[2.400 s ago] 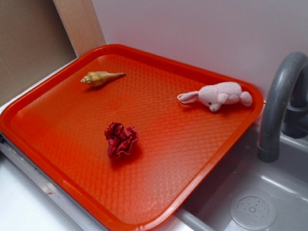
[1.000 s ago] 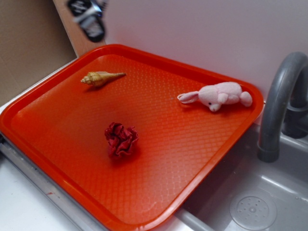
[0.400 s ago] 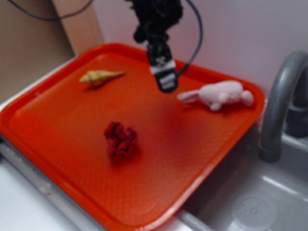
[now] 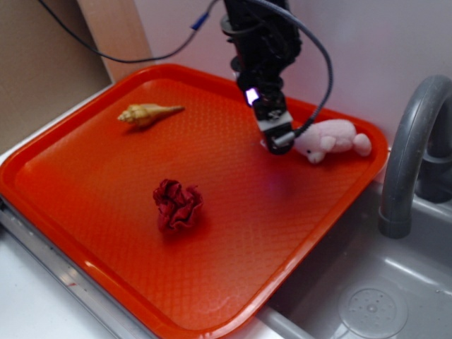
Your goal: Grab the pink bunny.
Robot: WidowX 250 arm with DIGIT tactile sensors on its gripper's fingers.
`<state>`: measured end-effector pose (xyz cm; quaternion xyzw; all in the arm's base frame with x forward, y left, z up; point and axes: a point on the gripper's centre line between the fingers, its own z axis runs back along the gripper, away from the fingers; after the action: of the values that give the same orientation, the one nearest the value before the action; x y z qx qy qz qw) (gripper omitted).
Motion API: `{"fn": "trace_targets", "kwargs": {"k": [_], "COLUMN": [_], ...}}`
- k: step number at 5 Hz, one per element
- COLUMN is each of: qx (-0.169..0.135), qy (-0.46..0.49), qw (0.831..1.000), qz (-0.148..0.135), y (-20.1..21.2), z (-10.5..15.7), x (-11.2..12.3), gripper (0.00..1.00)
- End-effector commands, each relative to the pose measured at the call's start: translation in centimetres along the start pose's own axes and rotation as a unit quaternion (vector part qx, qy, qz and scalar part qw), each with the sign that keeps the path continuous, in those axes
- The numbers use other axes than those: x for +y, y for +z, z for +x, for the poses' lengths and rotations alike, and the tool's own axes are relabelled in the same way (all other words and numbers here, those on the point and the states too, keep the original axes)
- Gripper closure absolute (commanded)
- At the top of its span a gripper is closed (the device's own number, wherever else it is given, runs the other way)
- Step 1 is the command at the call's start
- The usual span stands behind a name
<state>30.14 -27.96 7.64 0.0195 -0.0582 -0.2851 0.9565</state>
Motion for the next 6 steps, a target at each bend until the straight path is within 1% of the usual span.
{"fn": "trace_targets", "kwargs": {"k": [1,2,3,4,5,6], "qx": [-0.018,0.003,0.017,0.014,0.028,0.039], "qy": [-0.083,-0.075,-0.051,0.001,0.103,0.196], "qw": [0.995,0.997,0.998,1.0,0.994,0.98], "qz": [-0.048,-0.036,-0.017,0.011,0.009,0.004], "y": [-0.6,-1.4,-1.6,-1.1,2.4,5.7], "z": [3.1,3.1,2.6,2.2,0.7,-1.9], "x": [-3.6,-4.4,-4.2,-3.7,-1.2,0.6], "gripper": [0.0,0.0,1.0,1.0,1.0,1.0]}}
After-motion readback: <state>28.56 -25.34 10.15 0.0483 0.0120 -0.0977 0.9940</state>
